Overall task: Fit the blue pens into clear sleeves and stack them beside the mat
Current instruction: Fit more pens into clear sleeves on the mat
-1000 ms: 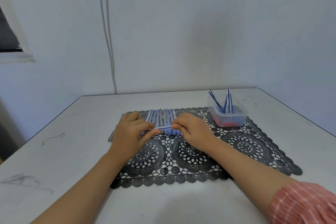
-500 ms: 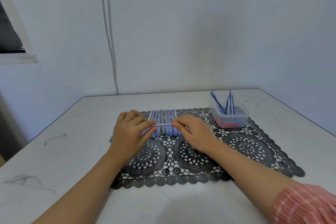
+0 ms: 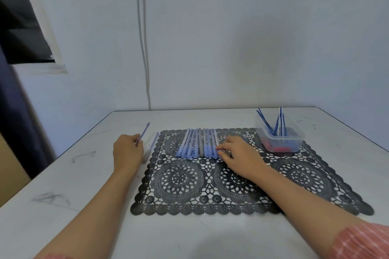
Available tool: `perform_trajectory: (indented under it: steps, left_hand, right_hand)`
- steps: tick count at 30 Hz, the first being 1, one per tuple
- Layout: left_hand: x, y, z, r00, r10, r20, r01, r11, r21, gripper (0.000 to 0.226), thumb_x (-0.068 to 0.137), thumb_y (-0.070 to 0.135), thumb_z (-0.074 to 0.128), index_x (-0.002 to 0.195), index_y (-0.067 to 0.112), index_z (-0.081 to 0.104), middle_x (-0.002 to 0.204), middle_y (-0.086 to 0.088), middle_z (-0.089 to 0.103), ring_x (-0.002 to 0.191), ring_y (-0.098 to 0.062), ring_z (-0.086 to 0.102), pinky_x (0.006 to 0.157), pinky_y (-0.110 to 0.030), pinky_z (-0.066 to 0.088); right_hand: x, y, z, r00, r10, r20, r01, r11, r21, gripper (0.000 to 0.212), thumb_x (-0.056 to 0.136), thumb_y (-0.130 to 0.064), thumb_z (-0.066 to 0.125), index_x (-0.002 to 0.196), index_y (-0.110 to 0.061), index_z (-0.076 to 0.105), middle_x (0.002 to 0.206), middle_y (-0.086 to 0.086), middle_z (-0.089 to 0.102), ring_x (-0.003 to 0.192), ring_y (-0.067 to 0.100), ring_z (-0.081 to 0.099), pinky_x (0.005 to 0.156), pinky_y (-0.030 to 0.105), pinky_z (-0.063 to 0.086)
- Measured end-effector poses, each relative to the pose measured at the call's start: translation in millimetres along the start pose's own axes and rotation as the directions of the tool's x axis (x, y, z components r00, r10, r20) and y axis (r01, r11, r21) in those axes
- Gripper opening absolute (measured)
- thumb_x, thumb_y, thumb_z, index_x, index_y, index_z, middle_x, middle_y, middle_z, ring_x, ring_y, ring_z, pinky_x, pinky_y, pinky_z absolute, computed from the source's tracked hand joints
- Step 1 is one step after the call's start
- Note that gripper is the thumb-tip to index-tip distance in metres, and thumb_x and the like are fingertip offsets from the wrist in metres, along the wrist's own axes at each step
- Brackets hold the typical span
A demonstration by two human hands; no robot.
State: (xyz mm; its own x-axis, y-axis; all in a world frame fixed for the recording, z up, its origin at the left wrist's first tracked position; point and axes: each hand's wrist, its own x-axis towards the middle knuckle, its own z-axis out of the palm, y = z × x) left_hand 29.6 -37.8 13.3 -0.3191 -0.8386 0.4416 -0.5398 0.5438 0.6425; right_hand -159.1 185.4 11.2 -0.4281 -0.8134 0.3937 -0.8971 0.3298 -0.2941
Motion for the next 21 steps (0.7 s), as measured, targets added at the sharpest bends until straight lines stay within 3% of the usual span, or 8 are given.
perform_trajectory:
  steps: [2, 4, 6, 9, 11, 14, 18, 21]
  left_hand:
    - [0.5, -4.1, 2.7, 0.997, -0.066, 0.048, 0.068, 0.997, -0.045, 0.019, 0.083, 0.0, 0.055, 0.072, 0.014, 0.062, 0.073, -0.013, 0.054, 0.074, -0.024, 0.049, 0.065, -0.027, 0.037]
    - [0.6, -7.4, 6.2, 0.99, -0.109, 0.085, 0.113, 0.992, -0.049, 0.025, 0.077, -0.001, 0.054, 0.061, 0.016, 0.048, 0.064, -0.006, 0.044, 0.066, -0.018, 0.038, 0.062, -0.026, 0.031]
    - [0.2, -8.2, 7.8, 0.986, -0.119, 0.114, 0.124, 0.992, -0.038, 0.022, 0.074, 0.001, 0.053, 0.058, 0.015, 0.049, 0.058, -0.005, 0.044, 0.06, -0.017, 0.037, 0.058, -0.026, 0.031]
    - [0.8, -7.7, 10.3, 0.983, -0.118, 0.14, 0.125, 0.991, -0.043, 0.02, 0.077, 0.001, 0.055, 0.065, 0.016, 0.049, 0.067, -0.005, 0.044, 0.067, -0.017, 0.037, 0.064, -0.026, 0.031]
    - [1.2, -8.4, 11.0, 0.982, -0.128, 0.141, 0.138, 0.988, -0.064, 0.015, 0.08, 0.002, 0.056, 0.072, 0.013, 0.063, 0.075, -0.01, 0.056, 0.074, -0.022, 0.05, 0.07, -0.027, 0.039]
    - [-0.4, -7.7, 10.8, 0.981, -0.151, 0.124, 0.162, 0.983, -0.081, 0.019, 0.079, 0.002, 0.055, 0.087, -0.003, 0.072, 0.109, -0.011, 0.068, 0.101, -0.026, 0.06, 0.082, -0.029, 0.046]
    - [-2.8, -3.7, 8.4, 0.978, -0.156, 0.139, 0.176, 0.973, -0.149, 0.021, 0.071, 0.005, 0.055, 0.083, 0.006, 0.072, 0.094, -0.007, 0.064, 0.084, -0.024, 0.057, 0.076, -0.028, 0.045]
    - [-0.9, -6.3, 8.4, 0.979, -0.172, 0.11, 0.189, 0.967, -0.172, 0.034, 0.074, -0.003, 0.058, 0.106, -0.001, 0.068, 0.107, -0.014, 0.067, 0.103, -0.027, 0.06, 0.094, -0.036, 0.048]
  right_hand:
    - [-0.1, -0.9, -0.7, 1.0, 0.005, 0.007, -0.005, 1.0, 0.0, 0.028, 0.094, -0.028, 0.048, 0.116, -0.021, 0.064, 0.112, -0.002, 0.056, 0.11, 0.012, 0.046, 0.086, 0.03, 0.044]
    - [-0.6, -1.6, -1.9, 1.0, 0.007, 0.013, -0.007, 1.0, -0.006, 0.028, 0.094, -0.029, 0.048, 0.115, -0.021, 0.064, 0.113, -0.003, 0.056, 0.111, 0.012, 0.046, 0.088, 0.029, 0.042]
    - [-1.0, -1.9, -2.6, 1.0, 0.011, 0.019, -0.01, 1.0, -0.012, 0.027, 0.094, -0.029, 0.048, 0.114, -0.021, 0.064, 0.112, -0.003, 0.055, 0.111, 0.011, 0.045, 0.087, 0.028, 0.041]
    - [-1.1, -2.6, -3.4, 1.0, 0.018, 0.016, -0.017, 1.0, -0.007, 0.025, 0.093, -0.028, 0.049, 0.111, -0.021, 0.065, 0.108, -0.004, 0.057, 0.108, 0.011, 0.047, 0.086, 0.027, 0.041]
    - [-1.3, -2.9, -3.7, 1.0, 0.018, 0.01, -0.018, 1.0, 0.002, 0.022, 0.091, -0.027, 0.05, 0.107, -0.022, 0.066, 0.098, -0.007, 0.055, 0.102, 0.01, 0.049, 0.083, 0.027, 0.041]
    - [-2.2, -3.3, -4.5, 1.0, 0.014, 0.008, -0.014, 1.0, 0.003, 0.019, 0.09, -0.024, 0.051, 0.101, -0.022, 0.066, 0.088, -0.012, 0.048, 0.091, 0.007, 0.047, 0.077, 0.025, 0.04]
    - [-2.5, -4.2, -5.8, 1.0, 0.009, 0.007, -0.009, 1.0, 0.012, 0.017, 0.09, -0.024, 0.051, 0.098, -0.022, 0.065, 0.087, -0.01, 0.049, 0.086, 0.007, 0.046, 0.077, 0.027, 0.043]
    - [-2.3, -4.0, -5.7, 1.0, 0.007, 0.004, -0.007, 1.0, 0.018, 0.016, 0.089, -0.025, 0.051, 0.096, -0.023, 0.065, 0.086, -0.01, 0.051, 0.083, 0.007, 0.047, 0.076, 0.027, 0.044]
